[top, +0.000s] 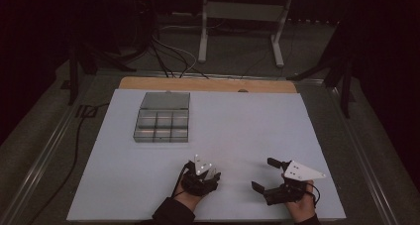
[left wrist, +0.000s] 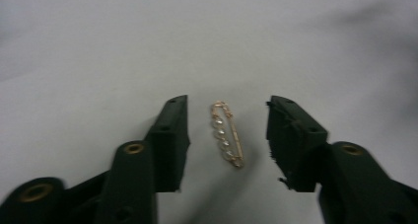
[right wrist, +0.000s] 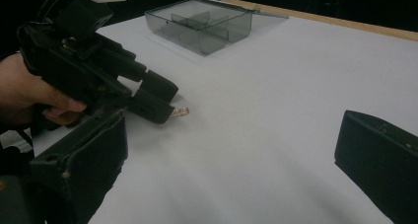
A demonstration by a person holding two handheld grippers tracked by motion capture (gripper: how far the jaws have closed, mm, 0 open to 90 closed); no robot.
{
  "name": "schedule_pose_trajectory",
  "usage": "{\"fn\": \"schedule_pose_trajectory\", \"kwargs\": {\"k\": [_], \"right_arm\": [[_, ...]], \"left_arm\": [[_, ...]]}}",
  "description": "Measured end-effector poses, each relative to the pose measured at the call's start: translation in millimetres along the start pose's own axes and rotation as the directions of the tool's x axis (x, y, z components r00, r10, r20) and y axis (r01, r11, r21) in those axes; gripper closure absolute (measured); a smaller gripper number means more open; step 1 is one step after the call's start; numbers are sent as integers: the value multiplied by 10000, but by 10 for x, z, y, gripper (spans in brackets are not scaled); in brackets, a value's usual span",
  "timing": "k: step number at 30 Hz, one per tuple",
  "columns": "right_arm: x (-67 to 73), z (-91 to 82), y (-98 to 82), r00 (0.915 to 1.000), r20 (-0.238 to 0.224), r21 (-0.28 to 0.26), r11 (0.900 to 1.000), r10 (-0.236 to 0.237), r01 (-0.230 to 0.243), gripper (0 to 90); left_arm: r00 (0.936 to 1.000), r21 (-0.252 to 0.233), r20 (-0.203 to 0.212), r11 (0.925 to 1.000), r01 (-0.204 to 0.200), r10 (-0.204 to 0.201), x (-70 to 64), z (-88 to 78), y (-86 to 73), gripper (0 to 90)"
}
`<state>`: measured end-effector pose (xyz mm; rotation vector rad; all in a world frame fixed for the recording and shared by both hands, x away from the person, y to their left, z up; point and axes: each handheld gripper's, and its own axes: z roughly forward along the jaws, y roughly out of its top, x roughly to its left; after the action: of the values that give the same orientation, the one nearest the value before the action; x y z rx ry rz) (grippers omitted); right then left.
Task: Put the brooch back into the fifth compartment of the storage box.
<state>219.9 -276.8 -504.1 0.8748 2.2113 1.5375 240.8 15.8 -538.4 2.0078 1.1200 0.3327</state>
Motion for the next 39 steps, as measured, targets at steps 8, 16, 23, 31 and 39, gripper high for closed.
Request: {"fn": "schedule_pose_trajectory", "kwargs": {"k": [8, 16, 23, 31, 39], "right_arm": [[0, 0, 0, 10000, 29, 28, 10000, -2, 2, 0], [3, -5, 3, 10000, 32, 36, 10000, -45, 45, 0], [9, -3, 3, 10000, 35, 64, 10000, -72, 72, 0], [11, -6, 5, 10000, 39, 65, 10000, -66, 66, 0], [8, -11, 6, 10000, 55, 39, 10000, -52, 52, 0]], "left_arm": [[9980, 183, -287, 9983, -554, 559, -97, 42, -7, 684], [9964, 363, -613, 9977, -569, 591, -119, 46, 8, 745], [9960, 653, -754, 9970, -424, 473, -109, 44, 43, 819], [9947, 711, -782, 9956, -612, 667, -112, 45, 52, 873], [9959, 721, -545, 9951, -678, 718, -102, 37, 75, 874]]}}
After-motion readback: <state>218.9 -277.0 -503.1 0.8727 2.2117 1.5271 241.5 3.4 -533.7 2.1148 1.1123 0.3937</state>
